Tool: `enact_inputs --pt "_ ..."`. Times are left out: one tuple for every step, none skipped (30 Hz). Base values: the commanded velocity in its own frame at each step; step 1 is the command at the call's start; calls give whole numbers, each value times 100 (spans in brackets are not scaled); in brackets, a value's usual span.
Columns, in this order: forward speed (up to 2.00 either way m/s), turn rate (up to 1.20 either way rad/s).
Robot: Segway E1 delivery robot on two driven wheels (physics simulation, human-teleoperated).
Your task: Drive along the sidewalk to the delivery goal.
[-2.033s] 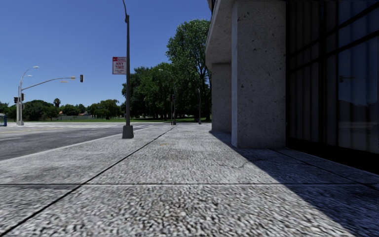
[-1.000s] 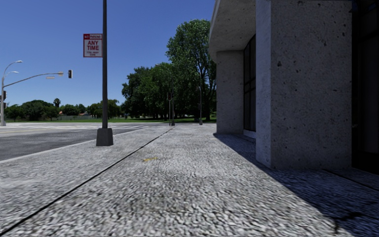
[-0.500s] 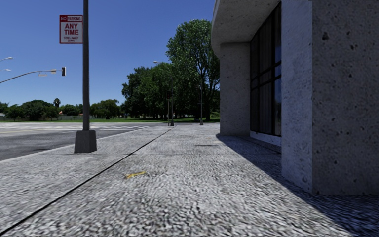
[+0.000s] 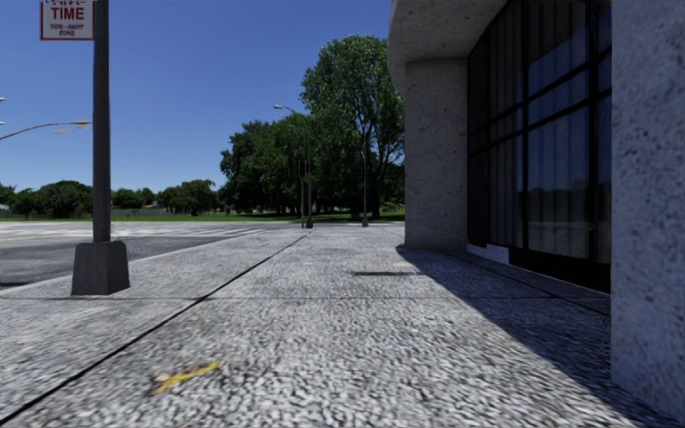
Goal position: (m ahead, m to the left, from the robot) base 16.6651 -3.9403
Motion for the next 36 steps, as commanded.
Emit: enact_inputs --pt "200 0" --pt "200 0" --pt "200 0" --pt "200 0" --pt "200 0" --pt "200 0" --pt "200 0" --pt "200 0" --pt "200 0" --pt "200 0" --pt "200 0" --pt "200 0" --pt "200 0" --pt "200 0" --pt "200 0" --pt "200 0" --pt "200 0" --pt "200 0" --pt "200 0" --pt "200 0" --pt "200 0" --pt "200 0" --pt "200 0" --pt "200 0" --pt "200 0" --pt "200 0" --pt "200 0" --pt "200 0" --pt "200 0" --pt "200 0" --pt "200 0" --pt "200 0" --pt "200 0" --pt "200 0" --pt "200 0" --pt "200 0"
